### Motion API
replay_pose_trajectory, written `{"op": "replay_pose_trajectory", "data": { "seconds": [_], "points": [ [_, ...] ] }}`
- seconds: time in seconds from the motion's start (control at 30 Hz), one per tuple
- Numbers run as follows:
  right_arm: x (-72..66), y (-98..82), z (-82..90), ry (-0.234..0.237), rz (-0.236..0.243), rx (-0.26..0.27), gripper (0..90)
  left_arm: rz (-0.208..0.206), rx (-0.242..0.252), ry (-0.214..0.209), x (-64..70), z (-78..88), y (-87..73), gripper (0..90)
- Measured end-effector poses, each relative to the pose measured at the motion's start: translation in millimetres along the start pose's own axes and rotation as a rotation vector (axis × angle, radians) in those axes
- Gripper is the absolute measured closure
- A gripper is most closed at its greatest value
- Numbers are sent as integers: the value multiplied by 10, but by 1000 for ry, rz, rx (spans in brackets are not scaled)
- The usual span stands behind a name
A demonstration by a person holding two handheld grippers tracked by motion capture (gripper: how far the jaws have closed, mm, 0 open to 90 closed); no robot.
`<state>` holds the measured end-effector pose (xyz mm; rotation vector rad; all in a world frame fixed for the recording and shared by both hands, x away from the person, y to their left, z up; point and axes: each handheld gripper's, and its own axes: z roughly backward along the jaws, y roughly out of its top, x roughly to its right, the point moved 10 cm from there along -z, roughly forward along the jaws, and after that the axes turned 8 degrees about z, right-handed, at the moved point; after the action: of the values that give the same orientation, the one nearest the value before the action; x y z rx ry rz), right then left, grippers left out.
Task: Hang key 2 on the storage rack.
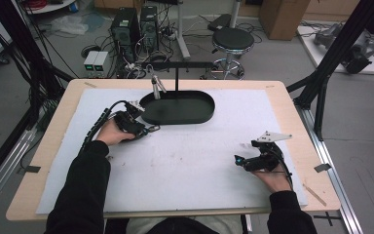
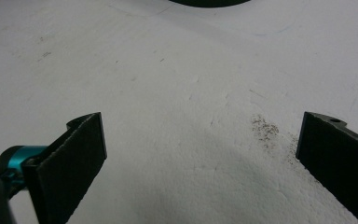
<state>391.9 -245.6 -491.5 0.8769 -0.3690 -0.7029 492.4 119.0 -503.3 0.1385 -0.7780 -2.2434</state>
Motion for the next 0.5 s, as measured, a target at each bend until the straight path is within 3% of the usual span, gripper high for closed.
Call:
{"op": "replay_pose_trajectory", "data": {
  "seconds": [0.03, 0.2, 0.5],
  "points": [
    [-1, 0, -2, 0, 1, 0, 8, -2, 5, 5, 3, -6, 6, 826],
    [-6, -6, -4, 1, -1, -4, 8, -56, 1, 13, 4, 20, -1, 848],
    [2, -2, 3, -2, 0, 2, 8, -50, 23, 4, 15, 142, 20, 854]
  ]
}}
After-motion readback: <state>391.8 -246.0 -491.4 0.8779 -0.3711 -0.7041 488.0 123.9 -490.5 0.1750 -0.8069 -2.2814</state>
